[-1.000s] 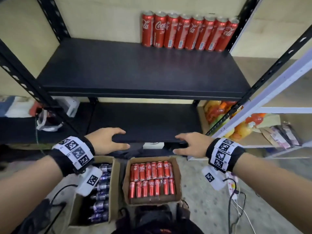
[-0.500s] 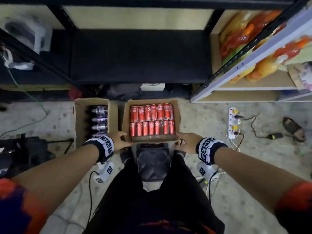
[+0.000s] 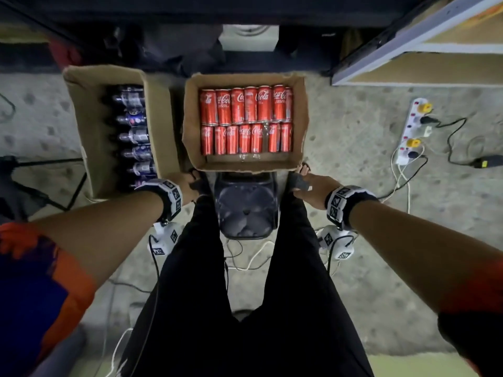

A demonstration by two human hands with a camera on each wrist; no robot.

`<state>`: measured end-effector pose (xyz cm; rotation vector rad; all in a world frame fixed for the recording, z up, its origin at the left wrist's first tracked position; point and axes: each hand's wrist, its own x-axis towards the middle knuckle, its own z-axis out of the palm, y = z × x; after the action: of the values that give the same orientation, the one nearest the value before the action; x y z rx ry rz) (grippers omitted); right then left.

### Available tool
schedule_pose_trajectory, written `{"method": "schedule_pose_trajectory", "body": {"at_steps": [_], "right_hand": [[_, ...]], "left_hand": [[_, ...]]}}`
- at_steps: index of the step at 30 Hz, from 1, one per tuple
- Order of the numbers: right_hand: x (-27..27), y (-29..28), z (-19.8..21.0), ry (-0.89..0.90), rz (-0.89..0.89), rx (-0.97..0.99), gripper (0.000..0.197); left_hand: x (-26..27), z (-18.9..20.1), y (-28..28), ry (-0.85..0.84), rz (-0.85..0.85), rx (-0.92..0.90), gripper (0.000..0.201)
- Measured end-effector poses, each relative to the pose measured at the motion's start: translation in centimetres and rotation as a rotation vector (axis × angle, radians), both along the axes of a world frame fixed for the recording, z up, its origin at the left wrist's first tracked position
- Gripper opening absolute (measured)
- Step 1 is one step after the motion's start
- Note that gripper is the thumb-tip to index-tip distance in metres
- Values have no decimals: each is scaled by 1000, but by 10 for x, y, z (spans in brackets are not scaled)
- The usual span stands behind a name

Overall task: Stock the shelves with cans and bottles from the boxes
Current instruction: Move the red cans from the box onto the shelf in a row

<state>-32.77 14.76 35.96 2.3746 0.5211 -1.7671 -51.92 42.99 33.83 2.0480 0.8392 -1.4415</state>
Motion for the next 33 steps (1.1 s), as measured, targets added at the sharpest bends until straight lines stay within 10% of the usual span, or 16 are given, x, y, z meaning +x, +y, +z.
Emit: {"method": "schedule_pose_trajectory", "body": {"at_steps": [7,12,33], "right_hand": [[3,6,-91,22,-50,-9,40],[3,14,-167,24,-23,39,58],[144,93,-407,-203,125,252,71]], "left_hand": [[0,-118,4,16,3,19,26],[27,-164,-7,32,94,5,15],[229,-372,-2,-358,-85,97,99]]}}
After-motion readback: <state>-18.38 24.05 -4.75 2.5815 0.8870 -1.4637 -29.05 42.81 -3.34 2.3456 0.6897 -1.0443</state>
